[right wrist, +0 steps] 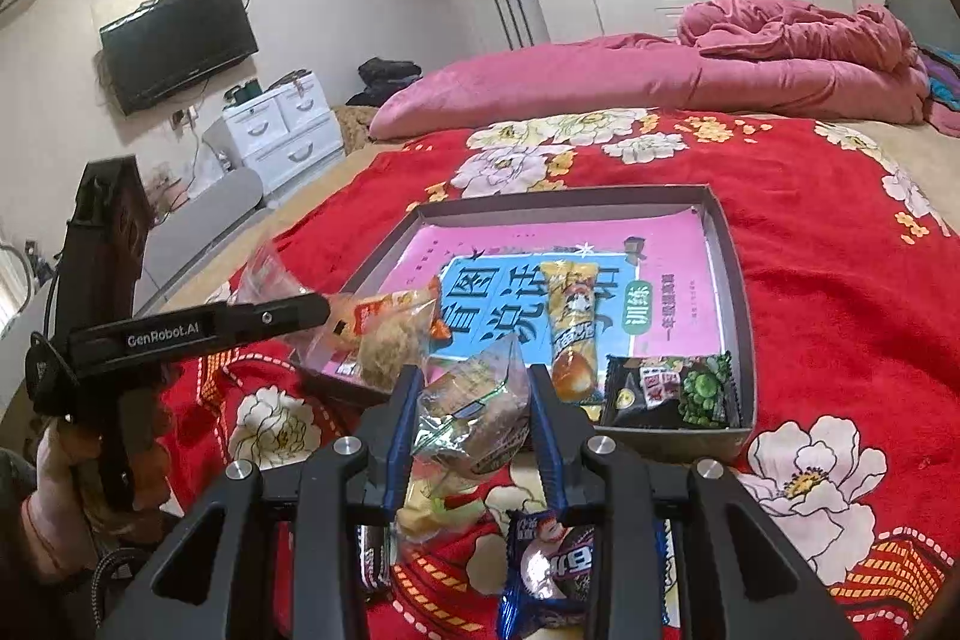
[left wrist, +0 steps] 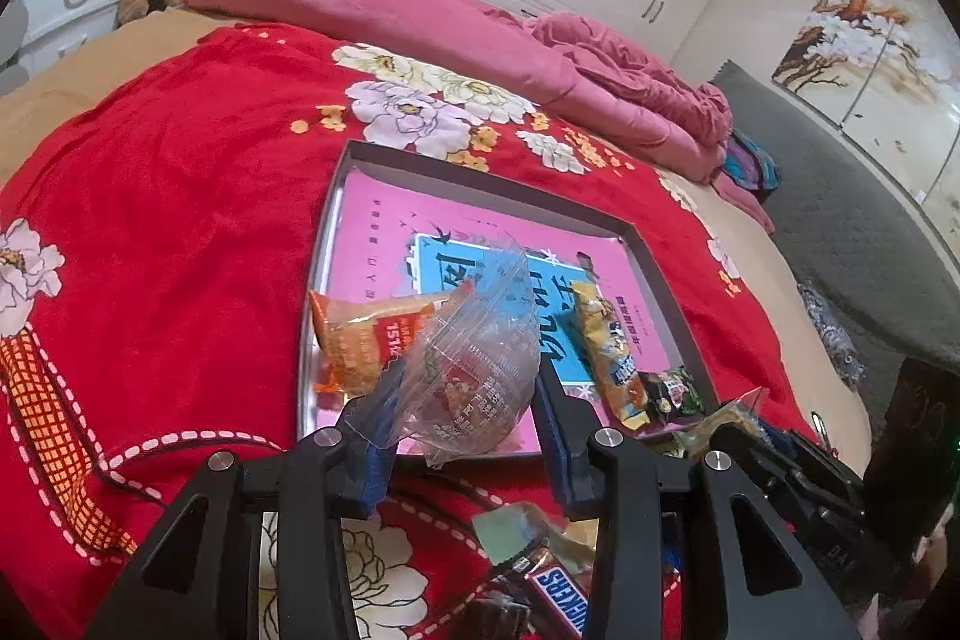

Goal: Organize snacks
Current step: 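Carry the red candy bag into the tray with left gripper while right gripper carries the green-label bag in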

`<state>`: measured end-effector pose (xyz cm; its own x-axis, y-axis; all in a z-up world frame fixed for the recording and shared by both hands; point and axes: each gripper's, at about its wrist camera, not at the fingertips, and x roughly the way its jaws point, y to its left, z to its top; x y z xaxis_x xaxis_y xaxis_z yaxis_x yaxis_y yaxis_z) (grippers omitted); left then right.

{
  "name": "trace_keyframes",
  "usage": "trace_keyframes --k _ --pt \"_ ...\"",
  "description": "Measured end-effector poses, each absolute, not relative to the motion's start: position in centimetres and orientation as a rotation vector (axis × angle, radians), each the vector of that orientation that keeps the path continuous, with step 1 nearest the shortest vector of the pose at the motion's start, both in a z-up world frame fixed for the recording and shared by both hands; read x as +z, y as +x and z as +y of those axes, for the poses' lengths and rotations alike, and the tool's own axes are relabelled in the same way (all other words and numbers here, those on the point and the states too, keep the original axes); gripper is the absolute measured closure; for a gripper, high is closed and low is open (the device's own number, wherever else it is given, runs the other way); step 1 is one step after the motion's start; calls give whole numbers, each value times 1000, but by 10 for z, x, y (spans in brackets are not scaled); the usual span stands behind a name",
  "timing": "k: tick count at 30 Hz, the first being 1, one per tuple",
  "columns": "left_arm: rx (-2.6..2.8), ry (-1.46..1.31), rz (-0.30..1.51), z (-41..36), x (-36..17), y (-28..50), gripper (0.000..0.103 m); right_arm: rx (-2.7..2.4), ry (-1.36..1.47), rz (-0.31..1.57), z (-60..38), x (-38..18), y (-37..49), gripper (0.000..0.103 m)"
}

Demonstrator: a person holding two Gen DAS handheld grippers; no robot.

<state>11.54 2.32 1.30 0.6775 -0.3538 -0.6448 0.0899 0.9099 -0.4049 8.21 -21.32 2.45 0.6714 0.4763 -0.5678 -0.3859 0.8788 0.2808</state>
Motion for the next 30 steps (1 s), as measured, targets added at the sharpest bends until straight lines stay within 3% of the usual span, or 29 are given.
trace_keyframes --k 30 --pt "-164 -357 879 38 -13 135 61 363 248 667 -237 26 102 68"
